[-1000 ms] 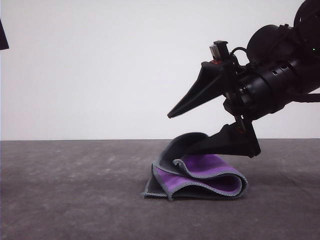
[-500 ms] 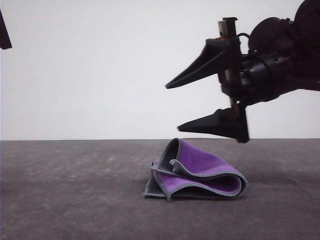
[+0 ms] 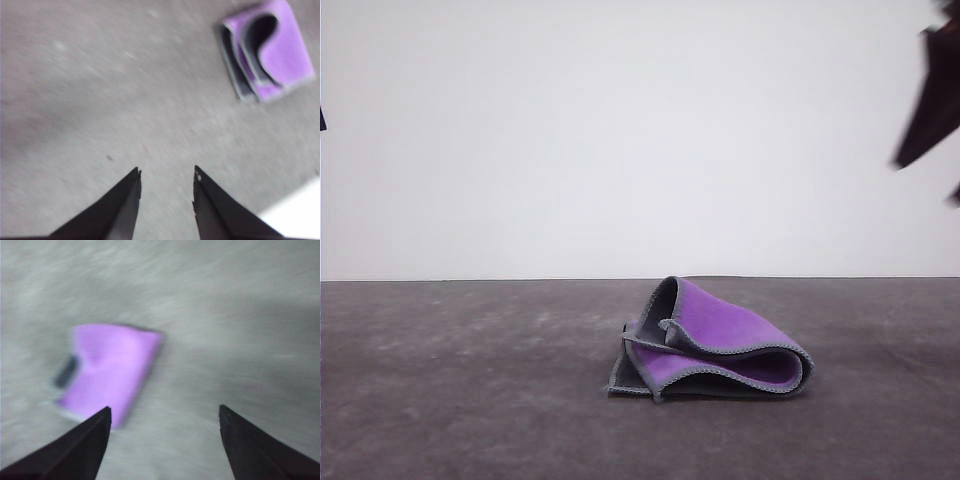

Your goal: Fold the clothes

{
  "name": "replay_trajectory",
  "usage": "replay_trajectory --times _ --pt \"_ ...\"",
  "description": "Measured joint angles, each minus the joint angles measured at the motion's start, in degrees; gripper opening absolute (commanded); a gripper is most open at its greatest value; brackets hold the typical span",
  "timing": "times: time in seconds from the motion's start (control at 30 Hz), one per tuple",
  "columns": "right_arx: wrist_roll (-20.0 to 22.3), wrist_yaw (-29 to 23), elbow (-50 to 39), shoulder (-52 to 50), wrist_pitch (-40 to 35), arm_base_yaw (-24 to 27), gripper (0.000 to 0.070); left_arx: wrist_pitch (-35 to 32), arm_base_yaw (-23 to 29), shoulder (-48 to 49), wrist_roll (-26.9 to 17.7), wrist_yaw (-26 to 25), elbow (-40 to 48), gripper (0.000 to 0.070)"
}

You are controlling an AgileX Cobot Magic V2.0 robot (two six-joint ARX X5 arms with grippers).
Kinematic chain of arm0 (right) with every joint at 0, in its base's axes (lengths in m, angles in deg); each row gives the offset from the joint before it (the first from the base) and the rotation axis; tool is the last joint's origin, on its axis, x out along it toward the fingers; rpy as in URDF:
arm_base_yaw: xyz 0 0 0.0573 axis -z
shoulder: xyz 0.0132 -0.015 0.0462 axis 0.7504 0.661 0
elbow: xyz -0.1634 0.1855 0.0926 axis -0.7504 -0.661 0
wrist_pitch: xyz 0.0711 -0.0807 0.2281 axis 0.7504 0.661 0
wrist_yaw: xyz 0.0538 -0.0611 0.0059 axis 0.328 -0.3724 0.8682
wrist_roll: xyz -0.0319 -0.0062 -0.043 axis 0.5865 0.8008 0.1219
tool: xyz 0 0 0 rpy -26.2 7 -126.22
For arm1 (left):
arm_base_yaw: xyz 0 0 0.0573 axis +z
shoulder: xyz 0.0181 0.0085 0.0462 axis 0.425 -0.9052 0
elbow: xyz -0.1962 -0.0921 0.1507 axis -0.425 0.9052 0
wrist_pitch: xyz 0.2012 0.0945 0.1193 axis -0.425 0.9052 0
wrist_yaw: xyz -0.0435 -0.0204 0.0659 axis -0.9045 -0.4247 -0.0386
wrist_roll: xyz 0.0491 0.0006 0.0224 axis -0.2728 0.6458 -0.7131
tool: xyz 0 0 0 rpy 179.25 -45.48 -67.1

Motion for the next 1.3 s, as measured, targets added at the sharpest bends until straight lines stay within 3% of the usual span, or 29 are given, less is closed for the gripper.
replay_trajectory --times 0.1,0.2,0.27,0.3,0.37,1.3 --pt "0.9 -8.1 0.0 -6.0 2.4 1.1 0.0429 -1.8 2.4 -0.7 -0.1 0.0 0.0 0.0197" --pt "1.3 -11.1 0.0 -9.8 3.6 1.3 0.0407 -1.8 3.7 -1.4 -0.1 0.0 0.0 0.0194" --pt "1.3 -11.6 0.0 -11.1 4.4 1.2 0.0256 -1.8 4.1 -1.7 -0.1 0.0 0.0 0.0164" --pt "1.3 -11.7 0.0 -11.5 4.8 1.2 0.0129 -1.8 4.2 -1.8 -0.1 0.0 0.0 0.0108" --pt "1.3 -11.8 0.0 -12.1 5.2 1.2 0.0002 -1.8 4.4 -1.8 -0.2 0.0 0.0 0.0003" --pt "0.9 -11.8 0.0 -12.9 5.1 1.2 0.0007 -2.9 3.8 -1.3 0.0 0.0 0.0 0.0011"
